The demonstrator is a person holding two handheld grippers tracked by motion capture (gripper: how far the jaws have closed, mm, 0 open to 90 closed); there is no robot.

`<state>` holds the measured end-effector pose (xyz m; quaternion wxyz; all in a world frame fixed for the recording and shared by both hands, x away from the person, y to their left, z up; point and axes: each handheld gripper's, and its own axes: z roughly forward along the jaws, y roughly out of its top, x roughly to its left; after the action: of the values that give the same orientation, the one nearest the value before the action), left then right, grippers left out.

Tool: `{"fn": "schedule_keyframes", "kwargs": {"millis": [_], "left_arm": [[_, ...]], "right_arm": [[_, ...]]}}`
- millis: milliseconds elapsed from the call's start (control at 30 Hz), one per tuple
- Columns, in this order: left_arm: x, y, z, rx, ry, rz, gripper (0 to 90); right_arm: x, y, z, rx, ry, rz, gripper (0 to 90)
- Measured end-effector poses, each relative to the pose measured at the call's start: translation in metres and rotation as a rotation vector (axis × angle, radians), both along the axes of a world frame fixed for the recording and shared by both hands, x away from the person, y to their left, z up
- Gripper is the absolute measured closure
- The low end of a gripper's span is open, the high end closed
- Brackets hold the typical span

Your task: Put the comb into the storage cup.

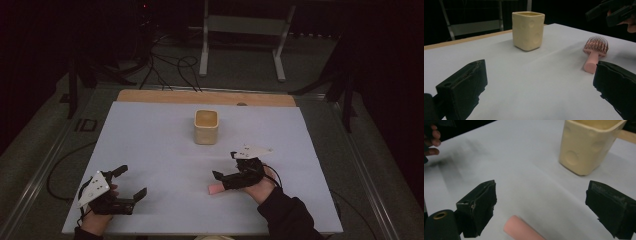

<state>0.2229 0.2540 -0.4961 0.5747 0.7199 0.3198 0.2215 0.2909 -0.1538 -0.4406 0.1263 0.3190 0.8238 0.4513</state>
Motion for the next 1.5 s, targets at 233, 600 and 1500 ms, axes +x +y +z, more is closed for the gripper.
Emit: {"fn": "schedule_keyframes", "kwargs": {"millis": [233, 600, 1500], "left_arm": [[0.0, 0.0, 0.0, -0.001, 0.001, 0.001, 0.3], [0.0, 0.0, 0.0, -0.003, 0.0, 0.0, 0.3], [0.0, 0.0, -0.001, -0.004, 0.0, -0.013, 0.3]], "right_arm": [[0.005, 0.011, -0.011, -0.023, 0.032, 0.005, 16.8], [0.01, 0.025, -0.025, -0.086, 0.077, 0.002, 43.6], [0.014, 0.038, -0.049, -0.259, 0.177, 0.038, 89.9]]}}
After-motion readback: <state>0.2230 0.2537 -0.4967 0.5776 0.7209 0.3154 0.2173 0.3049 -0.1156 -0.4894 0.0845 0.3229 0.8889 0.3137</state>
